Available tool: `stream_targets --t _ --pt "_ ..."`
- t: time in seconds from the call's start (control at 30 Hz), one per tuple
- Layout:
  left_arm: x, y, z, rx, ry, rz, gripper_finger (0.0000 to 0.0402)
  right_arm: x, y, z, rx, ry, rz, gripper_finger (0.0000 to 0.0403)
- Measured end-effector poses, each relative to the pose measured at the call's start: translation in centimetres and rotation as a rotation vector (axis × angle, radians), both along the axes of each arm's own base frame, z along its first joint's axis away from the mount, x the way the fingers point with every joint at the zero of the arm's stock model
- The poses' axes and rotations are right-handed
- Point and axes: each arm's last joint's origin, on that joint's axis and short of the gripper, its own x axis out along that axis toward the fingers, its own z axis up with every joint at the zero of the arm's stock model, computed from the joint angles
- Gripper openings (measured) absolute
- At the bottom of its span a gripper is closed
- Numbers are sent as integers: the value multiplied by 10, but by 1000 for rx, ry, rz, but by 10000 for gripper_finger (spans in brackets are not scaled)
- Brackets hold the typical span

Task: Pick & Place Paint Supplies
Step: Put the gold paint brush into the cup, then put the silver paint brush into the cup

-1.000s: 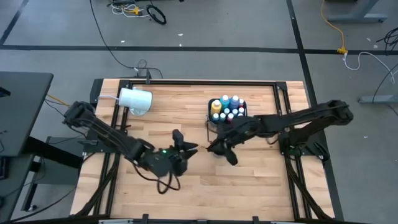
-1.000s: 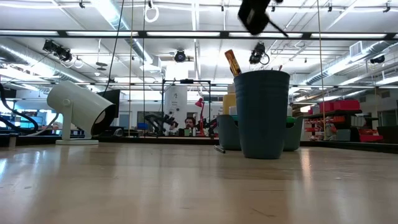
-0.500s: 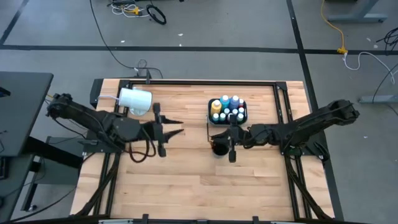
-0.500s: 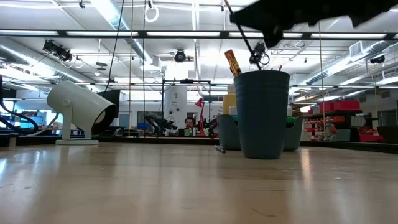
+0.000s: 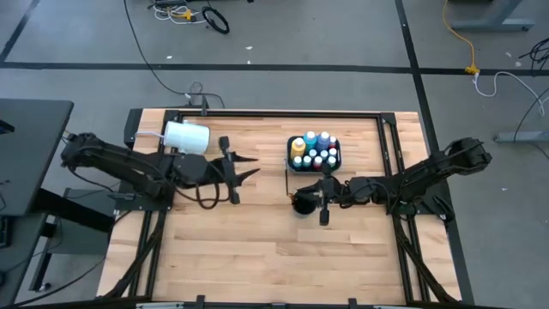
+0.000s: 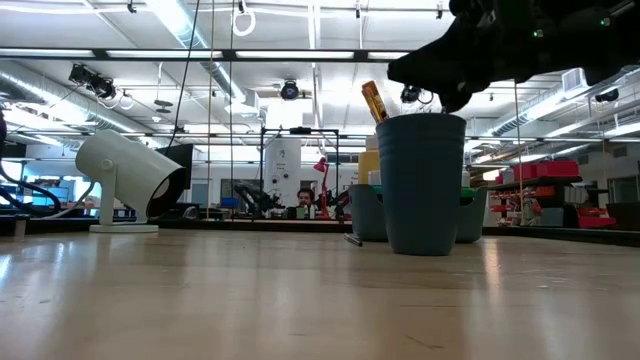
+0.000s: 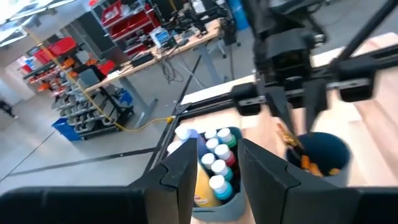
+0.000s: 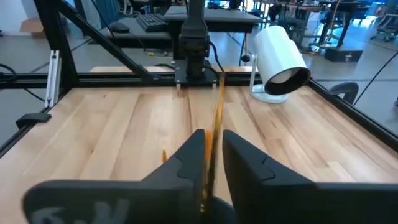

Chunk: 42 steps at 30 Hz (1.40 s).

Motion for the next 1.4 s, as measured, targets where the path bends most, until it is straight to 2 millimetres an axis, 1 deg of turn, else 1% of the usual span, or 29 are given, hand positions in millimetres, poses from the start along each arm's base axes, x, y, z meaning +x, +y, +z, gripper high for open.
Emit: stream_targets --t 0.07,0.2,0.37,0.5,0.6,0.73,0.8,0.83,0.97,1.1,1.27,1.4 --pt "1 7 -2 -20 -7 12 126 0 0 0 0 2 0 72" --pt "4 20 -11 -77 5 -19 126 0 0 -1 0 7 0 91" --pt "4 34 -30 -125 32 23 126 0 0 -1 1 7 0 104" --pt "6 43 -51 -164 78 73 126 0 0 -1 1 6 0 107" --pt "4 47 -69 -179 127 47 126 0 0 1 6 -10 1 107" --pt "6 49 -93 -198 161 -1 126 1 0 11 40 -105 19 107" --pt "12 49 -102 -200 144 -17 126 4 -1 17 37 -132 38 107" --pt "13 49 -110 -195 171 -17 126 6 -1 21 26 -143 43 107" --pt "31 48 -133 -146 239 -98 126 11 -2 33 -26 -163 39 107" --pt "50 49 -154 -77 337 -123 133 14 -6 37 -38 -159 24 107" --pt "77 53 -168 -68 381 -184 171 15 -8 35 -45 -126 14 107" --pt "92 56 -181 -21 434 -216 205 15 -9 32 -50 -97 11 107"
